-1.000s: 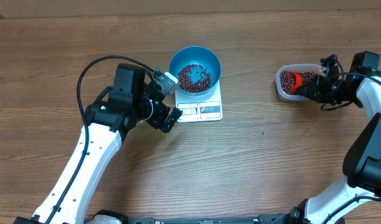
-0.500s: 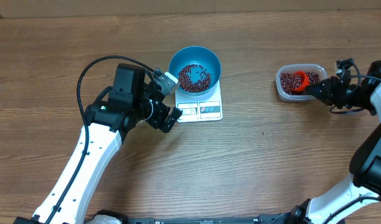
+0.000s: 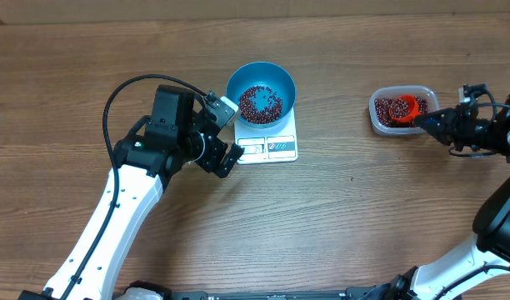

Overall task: Scoop item into bowl and weigh 150g on scale
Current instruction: 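Lift the filled red scoop and carry it left toward the teal bowl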

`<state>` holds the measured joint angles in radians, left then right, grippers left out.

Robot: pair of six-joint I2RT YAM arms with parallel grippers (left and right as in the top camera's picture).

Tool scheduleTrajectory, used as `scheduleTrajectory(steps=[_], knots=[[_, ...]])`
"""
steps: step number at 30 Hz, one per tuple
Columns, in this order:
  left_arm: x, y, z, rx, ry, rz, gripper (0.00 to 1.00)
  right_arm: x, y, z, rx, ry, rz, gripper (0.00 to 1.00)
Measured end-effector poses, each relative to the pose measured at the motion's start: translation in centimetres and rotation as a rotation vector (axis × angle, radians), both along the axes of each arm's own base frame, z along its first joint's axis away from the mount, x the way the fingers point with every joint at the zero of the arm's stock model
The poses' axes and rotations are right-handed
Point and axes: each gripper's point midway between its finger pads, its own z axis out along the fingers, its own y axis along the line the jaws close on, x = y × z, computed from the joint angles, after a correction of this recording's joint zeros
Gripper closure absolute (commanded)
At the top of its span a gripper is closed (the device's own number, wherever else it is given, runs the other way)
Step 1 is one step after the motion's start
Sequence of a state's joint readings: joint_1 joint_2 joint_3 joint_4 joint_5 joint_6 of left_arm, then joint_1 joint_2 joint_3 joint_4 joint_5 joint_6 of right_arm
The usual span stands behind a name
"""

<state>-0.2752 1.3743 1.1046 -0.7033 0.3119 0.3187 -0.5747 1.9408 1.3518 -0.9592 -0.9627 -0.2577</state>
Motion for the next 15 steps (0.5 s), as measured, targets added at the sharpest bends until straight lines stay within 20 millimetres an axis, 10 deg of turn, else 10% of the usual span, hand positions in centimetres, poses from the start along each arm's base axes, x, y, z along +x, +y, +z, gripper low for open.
scheduleTrajectory(steps=[15], knots=[[0.0,0.0,0.0,0.0,0.0,0.0,0.0,0.3,1.3,2.2,0.137,-0.064,0.009,0.96]])
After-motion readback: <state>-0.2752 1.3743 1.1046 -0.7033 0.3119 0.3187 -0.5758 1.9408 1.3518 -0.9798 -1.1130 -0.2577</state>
